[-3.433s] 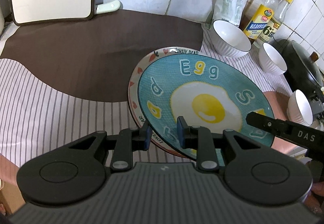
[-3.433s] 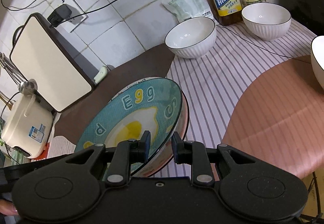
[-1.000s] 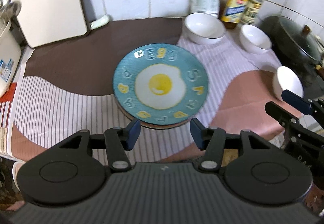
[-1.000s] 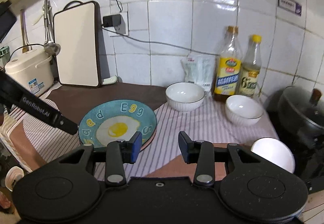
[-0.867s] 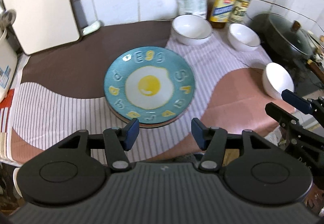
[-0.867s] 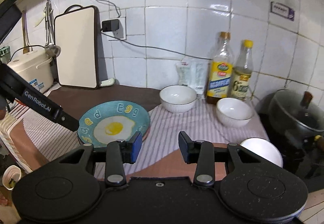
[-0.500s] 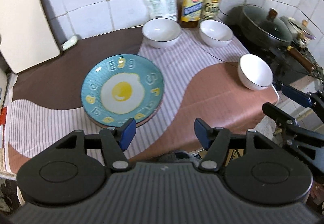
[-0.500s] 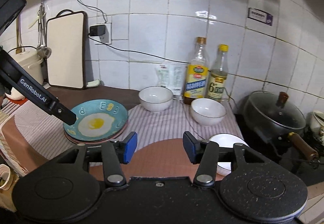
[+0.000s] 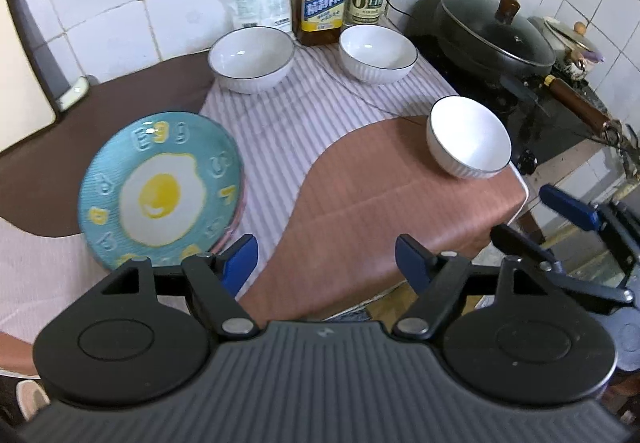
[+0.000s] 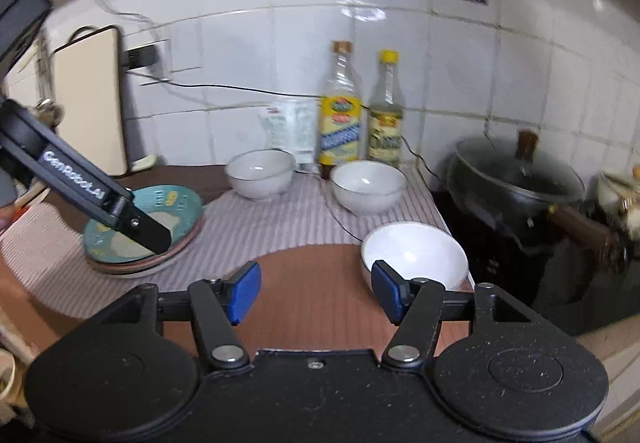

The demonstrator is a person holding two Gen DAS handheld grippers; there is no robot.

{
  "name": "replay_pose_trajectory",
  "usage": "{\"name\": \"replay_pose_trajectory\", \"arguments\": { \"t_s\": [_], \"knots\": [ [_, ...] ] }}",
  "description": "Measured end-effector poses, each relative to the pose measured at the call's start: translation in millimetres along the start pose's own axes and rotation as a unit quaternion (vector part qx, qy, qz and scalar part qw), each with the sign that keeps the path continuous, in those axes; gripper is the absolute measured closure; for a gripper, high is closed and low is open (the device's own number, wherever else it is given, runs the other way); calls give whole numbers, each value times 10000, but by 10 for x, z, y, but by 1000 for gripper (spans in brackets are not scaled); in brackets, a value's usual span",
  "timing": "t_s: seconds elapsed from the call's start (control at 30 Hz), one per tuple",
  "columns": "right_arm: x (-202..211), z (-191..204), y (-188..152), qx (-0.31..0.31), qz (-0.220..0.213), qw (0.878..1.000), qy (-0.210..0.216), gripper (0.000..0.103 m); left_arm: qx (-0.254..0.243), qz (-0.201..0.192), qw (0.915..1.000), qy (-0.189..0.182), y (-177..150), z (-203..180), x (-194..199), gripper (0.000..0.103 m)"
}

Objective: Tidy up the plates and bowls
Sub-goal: 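Reach the left gripper to the white bowl on the pink mat and grasp its rim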

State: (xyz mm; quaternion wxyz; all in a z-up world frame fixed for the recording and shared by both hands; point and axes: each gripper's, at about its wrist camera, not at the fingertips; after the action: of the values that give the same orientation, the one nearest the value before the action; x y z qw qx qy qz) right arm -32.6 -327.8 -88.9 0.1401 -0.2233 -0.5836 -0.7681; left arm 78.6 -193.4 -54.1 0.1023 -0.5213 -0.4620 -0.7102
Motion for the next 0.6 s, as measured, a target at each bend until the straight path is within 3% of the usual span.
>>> {"name": "replay_pose_trajectory", "arguments": {
  "t_s": [0.2, 0.27, 0.6],
  "knots": [
    [-289, -265, -169, -362, -186, 9987, -322, 27, 103, -284, 9993, -198, 119, -168, -347, 24],
    [-402, -339, -217, -398, -162, 9980, -464, 16, 94, -429, 9986, -304, 171, -221, -450, 23],
    [-1018, -682, -423, -520, -119, 9949, -856, 11, 29, -650, 9948, -785, 453, -420, -1029, 22]
  ]
}}
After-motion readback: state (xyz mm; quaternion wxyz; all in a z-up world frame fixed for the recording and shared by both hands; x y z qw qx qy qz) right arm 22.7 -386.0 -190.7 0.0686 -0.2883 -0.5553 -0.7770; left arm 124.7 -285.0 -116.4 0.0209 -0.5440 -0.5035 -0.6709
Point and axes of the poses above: each gripper's, at about its wrist camera, not at the fingertips, and x roughly against the way its jaws point, z to its left, y to its top, and after that the axes turned 12 degrees about -x, right-handed
